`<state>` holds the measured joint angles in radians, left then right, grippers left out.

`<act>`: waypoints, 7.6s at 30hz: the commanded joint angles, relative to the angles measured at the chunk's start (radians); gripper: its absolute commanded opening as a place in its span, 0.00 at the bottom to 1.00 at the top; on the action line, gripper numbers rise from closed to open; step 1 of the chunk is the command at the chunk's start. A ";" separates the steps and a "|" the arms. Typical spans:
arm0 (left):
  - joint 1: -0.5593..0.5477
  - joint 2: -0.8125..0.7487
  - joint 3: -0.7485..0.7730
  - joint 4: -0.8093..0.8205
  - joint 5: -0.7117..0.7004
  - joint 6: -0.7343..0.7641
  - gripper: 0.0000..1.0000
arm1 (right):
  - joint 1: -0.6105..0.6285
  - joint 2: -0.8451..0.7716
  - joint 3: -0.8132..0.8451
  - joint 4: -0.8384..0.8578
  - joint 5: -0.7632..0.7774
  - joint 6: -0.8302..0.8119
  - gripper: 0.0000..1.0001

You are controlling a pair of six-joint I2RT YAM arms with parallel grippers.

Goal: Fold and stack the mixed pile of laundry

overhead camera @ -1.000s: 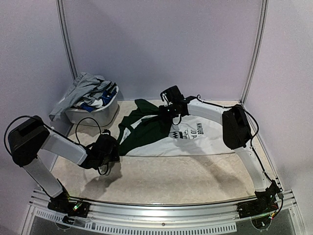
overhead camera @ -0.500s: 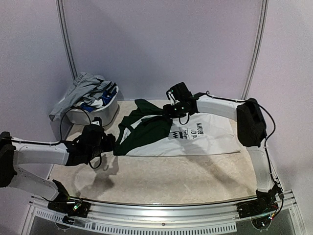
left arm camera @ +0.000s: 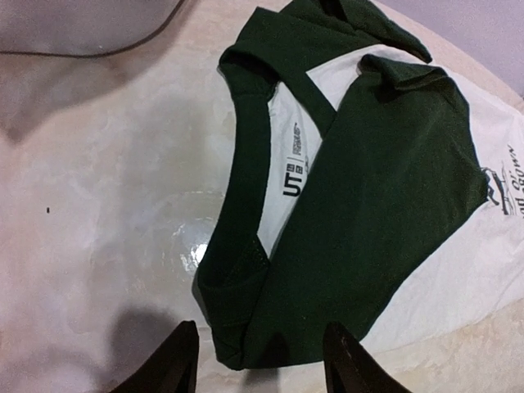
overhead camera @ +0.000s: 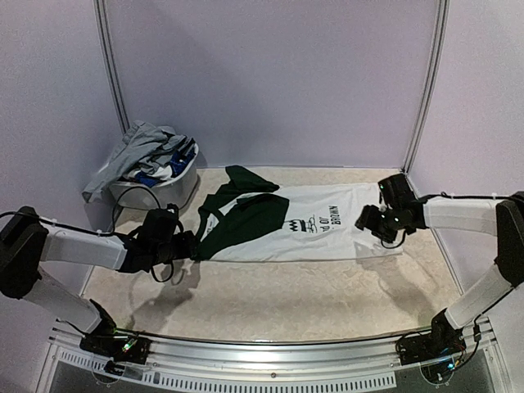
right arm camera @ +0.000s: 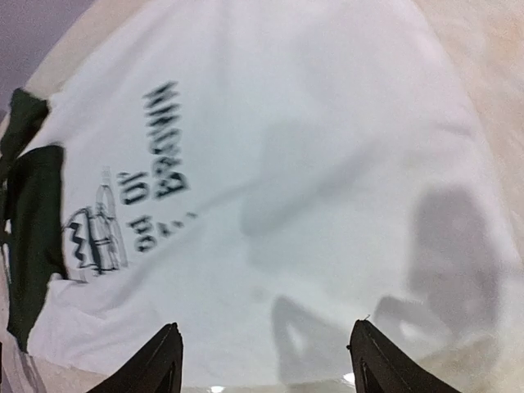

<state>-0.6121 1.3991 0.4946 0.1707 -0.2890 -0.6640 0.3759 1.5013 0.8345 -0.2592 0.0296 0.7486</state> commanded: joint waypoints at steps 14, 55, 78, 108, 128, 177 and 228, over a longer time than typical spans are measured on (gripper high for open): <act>0.072 0.142 -0.014 0.152 0.156 0.032 0.42 | -0.286 -0.245 -0.359 0.140 -0.085 0.092 0.51; 0.064 0.049 0.041 -0.133 0.019 0.028 0.44 | -0.367 -0.065 -0.327 0.229 -0.161 0.037 0.00; 0.064 0.214 0.128 -0.065 0.092 0.022 0.00 | -0.367 -0.054 -0.308 0.189 -0.171 0.022 0.00; -0.216 -0.933 -0.229 -0.804 -0.081 -0.287 0.00 | -0.366 -1.171 -0.460 -0.619 -0.035 0.188 0.00; -0.225 -0.860 -0.056 -1.002 -0.117 -0.247 0.74 | -0.364 -1.277 -0.461 -0.710 -0.067 0.157 0.43; 0.213 0.943 1.419 -0.771 0.369 0.119 0.66 | -0.250 -0.029 0.000 0.058 -0.338 -0.216 0.75; 0.156 0.805 1.338 -0.662 0.392 0.136 0.00 | -0.250 0.200 0.258 -0.046 -0.266 -0.218 0.75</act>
<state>-0.4454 2.2333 1.8259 -0.4900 0.1303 -0.5571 0.1196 1.6470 1.0557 -0.2550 -0.2596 0.5400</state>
